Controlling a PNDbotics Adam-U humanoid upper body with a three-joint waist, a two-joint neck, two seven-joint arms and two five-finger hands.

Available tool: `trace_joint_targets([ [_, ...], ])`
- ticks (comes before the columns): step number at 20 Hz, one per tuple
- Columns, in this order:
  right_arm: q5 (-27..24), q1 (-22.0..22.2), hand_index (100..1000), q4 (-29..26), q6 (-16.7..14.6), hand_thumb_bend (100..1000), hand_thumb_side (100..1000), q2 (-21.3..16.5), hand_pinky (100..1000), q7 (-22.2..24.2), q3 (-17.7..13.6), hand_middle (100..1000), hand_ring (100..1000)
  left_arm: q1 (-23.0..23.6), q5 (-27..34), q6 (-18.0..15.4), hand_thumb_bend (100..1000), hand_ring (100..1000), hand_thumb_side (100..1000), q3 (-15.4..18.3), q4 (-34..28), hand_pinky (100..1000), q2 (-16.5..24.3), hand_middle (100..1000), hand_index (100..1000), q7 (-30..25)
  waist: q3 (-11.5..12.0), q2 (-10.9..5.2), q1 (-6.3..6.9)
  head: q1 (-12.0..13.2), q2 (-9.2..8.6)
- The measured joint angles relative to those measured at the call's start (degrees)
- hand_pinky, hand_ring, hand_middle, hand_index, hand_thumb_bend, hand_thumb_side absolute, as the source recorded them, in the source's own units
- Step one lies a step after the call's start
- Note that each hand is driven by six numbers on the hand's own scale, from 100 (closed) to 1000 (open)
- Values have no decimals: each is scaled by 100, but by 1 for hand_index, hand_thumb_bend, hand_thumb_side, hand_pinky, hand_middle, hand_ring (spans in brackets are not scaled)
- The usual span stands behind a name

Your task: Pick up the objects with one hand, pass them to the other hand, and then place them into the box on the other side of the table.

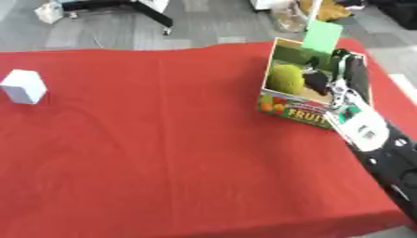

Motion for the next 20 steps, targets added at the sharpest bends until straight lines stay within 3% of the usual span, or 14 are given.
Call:
trace_joint_targets([
  [4,590,-290,558,881,178,100,535,132,219,212,-208,151,355,36,-22,-12,233,613,657,8,0,833,-48,604,742,5,43,0,7,-8,2],
  [5,714,-331,649,1032,228,100,636,139,235,260,-259,171,370,38,-26,-12,233,613,658,15,0,833,-48,604,741,5,54,0,7,-9,4],
  [6,825,-359,697,1155,281,100,683,151,241,312,-301,178,376,42,-30,-12,234,613,659,24,0,833,-48,604,741,5,60,0,7,-9,6],
  [7,926,-374,814,1249,333,100,756,160,250,370,-337,190,385,47,-33,-11,235,613,659,31,0,834,-48,604,741,6,67,0,7,-9,8],
  [9,1092,-373,935,1360,408,190,786,163,266,520,-394,210,400,71,-34,-7,235,612,661,32,0,834,-49,604,741,9,82,0,7,-9,31],
  [14,1439,-259,996,1198,389,312,727,97,302,989,-479,249,437,97,-32,12,237,611,667,32,0,835,-53,602,741,19,110,0,7,5,52],
  [20,1632,-25,1000,407,372,301,576,-171,318,1628,-579,269,455,132,-7,66,240,610,671,34,0,835,-93,601,740,28,114,0,5,35,55],
])
